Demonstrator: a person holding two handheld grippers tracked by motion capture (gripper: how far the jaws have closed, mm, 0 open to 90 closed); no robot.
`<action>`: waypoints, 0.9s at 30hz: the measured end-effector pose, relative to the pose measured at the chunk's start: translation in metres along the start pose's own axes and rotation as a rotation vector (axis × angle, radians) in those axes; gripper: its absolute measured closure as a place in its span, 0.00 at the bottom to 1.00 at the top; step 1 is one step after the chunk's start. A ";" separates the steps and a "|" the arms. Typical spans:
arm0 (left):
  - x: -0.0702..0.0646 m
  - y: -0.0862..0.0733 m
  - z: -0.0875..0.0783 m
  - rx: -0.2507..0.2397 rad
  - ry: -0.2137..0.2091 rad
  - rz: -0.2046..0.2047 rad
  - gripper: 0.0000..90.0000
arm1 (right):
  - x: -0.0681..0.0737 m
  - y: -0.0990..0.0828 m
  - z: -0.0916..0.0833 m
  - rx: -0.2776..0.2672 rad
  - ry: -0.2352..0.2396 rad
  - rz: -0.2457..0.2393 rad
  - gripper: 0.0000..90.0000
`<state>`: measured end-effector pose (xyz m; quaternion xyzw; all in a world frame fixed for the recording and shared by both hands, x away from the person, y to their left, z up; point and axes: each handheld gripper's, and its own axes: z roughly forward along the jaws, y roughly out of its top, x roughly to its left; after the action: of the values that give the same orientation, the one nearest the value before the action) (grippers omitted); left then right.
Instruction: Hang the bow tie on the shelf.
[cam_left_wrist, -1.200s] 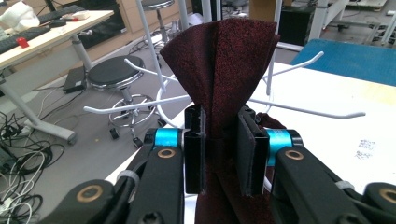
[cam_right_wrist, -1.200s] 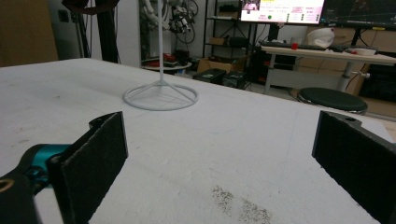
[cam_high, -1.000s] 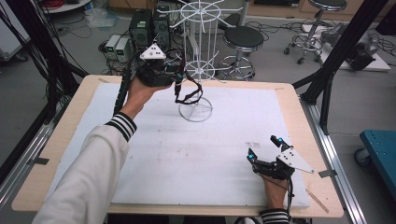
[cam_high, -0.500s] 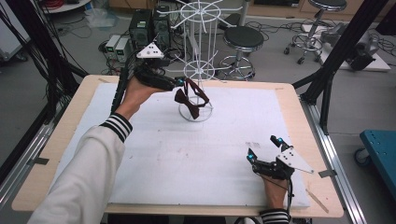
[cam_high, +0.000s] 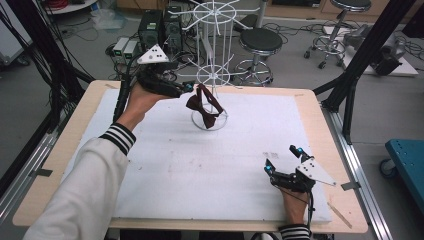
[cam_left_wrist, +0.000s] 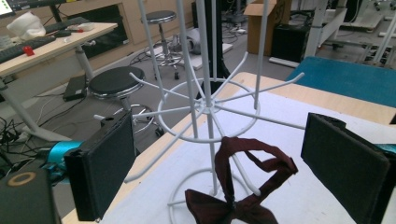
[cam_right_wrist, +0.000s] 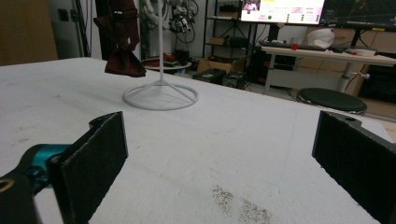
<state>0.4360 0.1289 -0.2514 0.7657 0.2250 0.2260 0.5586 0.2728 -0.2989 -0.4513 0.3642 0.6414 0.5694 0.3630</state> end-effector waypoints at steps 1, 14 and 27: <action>-0.002 -0.002 -0.002 -0.007 -0.006 0.000 0.11 | 0.000 0.000 0.000 0.001 0.001 0.001 0.03; -0.014 -0.036 -0.063 -0.065 0.025 -0.007 0.02 | 0.000 0.000 -0.001 -0.006 -0.007 0.003 0.03; -0.031 -0.132 -0.144 -0.098 0.085 -0.001 0.02 | 0.000 0.000 -0.001 -0.009 -0.006 0.003 0.03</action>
<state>0.3137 0.2551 -0.3411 0.7270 0.2376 0.2689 0.5853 0.2723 -0.2992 -0.4515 0.3653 0.6372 0.5716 0.3658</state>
